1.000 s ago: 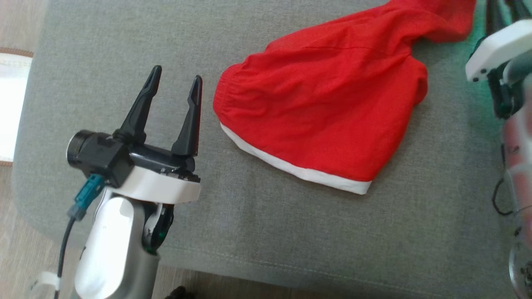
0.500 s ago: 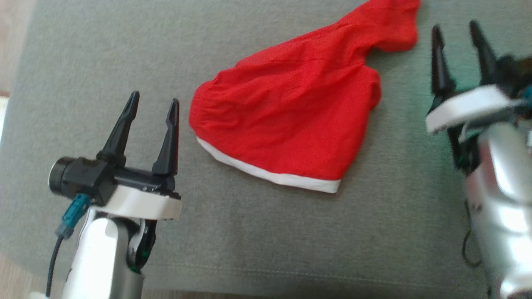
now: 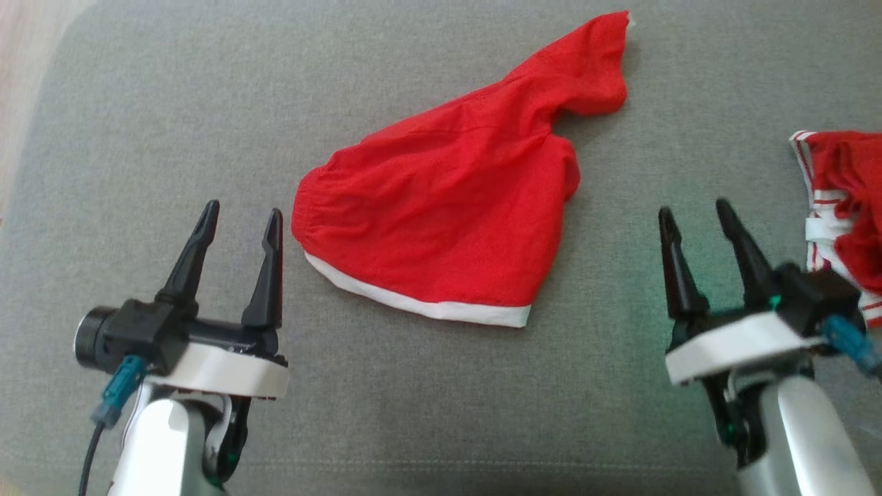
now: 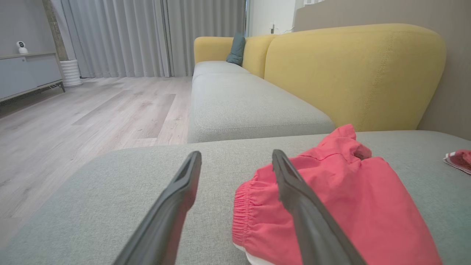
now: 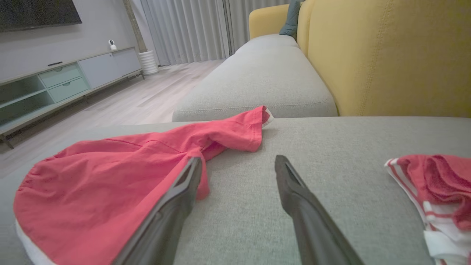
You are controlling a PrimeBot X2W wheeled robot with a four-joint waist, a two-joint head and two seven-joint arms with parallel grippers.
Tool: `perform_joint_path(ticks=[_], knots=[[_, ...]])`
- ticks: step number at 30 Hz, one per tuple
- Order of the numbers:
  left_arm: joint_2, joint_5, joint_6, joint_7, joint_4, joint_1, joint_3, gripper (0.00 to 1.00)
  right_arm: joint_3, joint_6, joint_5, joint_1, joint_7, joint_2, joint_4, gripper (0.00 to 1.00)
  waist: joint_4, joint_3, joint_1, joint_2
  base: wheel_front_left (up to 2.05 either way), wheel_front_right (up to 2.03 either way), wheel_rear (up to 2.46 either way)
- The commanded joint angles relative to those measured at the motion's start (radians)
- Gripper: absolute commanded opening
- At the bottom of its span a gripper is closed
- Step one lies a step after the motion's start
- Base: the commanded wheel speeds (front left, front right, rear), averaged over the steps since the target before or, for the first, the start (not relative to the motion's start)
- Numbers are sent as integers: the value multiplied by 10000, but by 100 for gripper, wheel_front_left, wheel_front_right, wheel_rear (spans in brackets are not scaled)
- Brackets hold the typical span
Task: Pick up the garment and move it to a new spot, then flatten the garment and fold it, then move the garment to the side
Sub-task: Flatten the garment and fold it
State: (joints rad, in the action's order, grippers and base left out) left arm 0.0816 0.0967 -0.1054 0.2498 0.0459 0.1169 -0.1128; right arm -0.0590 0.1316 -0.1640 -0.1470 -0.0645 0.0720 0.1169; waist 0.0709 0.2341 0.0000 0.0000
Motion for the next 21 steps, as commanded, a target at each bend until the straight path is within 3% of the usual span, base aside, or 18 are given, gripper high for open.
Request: perform_joint_path(ticks=[1,9,21], knots=[[203,-124,63,120,-261,112,419,100,-216,-9,79,18,117,-82,-606,100,-38,-84,0,0,0,0,0],[219,-169,107,120,-217,-45,420,100,-211,-9,76,762,689,-199,-1582,100,-145,-208,0,0,0,0,0],[214,-187,98,120,-241,15,338,100,-227,-9,-50,828,875,-215,-1770,100,-131,-166,0,0,0,0,0]])
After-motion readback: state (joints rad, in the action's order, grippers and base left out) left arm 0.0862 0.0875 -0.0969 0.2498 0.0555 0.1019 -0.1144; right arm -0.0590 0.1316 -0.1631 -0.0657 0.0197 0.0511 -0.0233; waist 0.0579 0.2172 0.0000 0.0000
